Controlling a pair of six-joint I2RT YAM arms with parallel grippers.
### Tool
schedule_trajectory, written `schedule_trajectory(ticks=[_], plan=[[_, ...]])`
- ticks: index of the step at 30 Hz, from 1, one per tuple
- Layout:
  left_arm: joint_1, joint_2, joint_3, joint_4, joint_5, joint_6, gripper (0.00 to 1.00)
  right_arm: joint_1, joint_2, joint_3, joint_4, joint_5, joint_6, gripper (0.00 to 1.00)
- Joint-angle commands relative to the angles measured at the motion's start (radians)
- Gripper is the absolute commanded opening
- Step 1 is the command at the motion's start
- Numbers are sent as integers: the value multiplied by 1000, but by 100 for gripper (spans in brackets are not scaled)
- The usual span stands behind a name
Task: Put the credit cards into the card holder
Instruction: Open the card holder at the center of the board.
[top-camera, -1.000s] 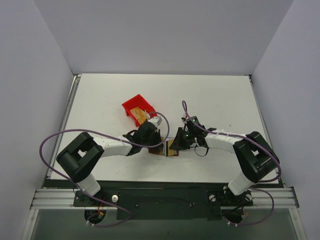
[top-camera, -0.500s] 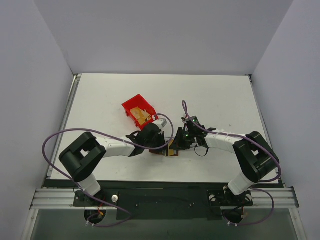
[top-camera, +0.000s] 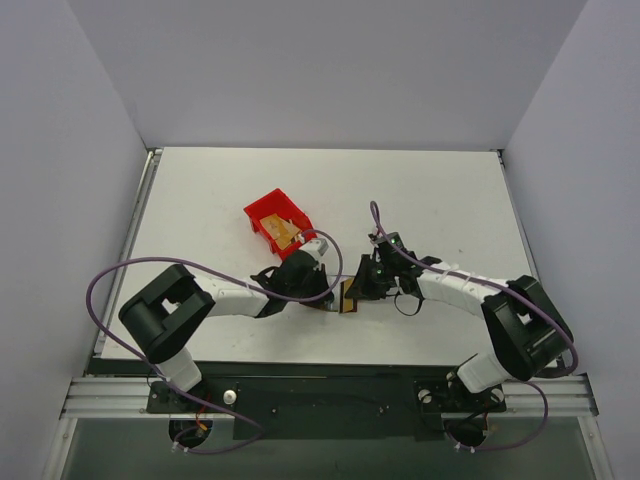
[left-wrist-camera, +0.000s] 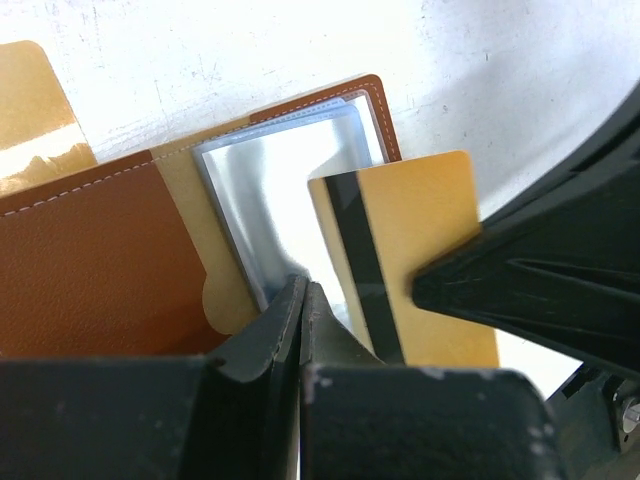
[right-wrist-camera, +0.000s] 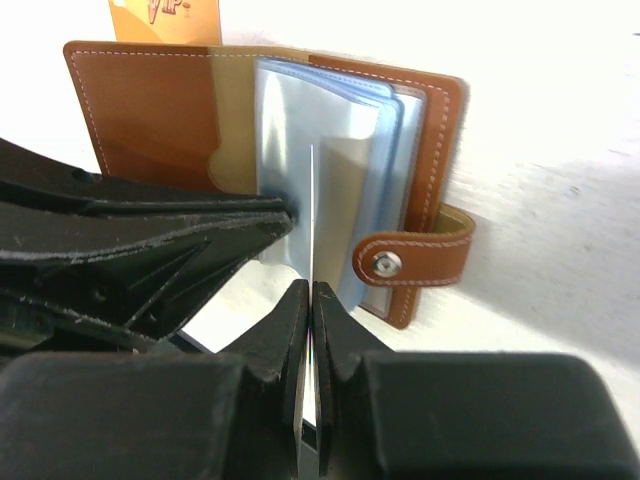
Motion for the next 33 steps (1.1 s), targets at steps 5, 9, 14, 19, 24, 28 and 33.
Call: schedule_trajectory(ticks=[5,9,14,19,24,28,33], plan=[[11,26,-61,-41,-44,-18,0,-49,-109,-35,-117,57,-56,0],[11,23,-64,-42,-44,-18,0,-59,-101,-44,-117,47,-59,0],[11,23,-64,-41,-44,-18,0,-60,-90,-47,-103,37,-56,0],[11,26,-66,-39,-44,-18,0,-59,-81,-47,-83,20,-49,0],[11,26,-66,-38,-44,-20,0,-60,-86,-47,-79,12,-41,0],[11,26,-66,-36,-44,-21,0,-62,-115,-51,-79,15,-33,0],[11,26,-66,-38,-44,-21,0,-71,-147,-58,-79,11,-23,0]])
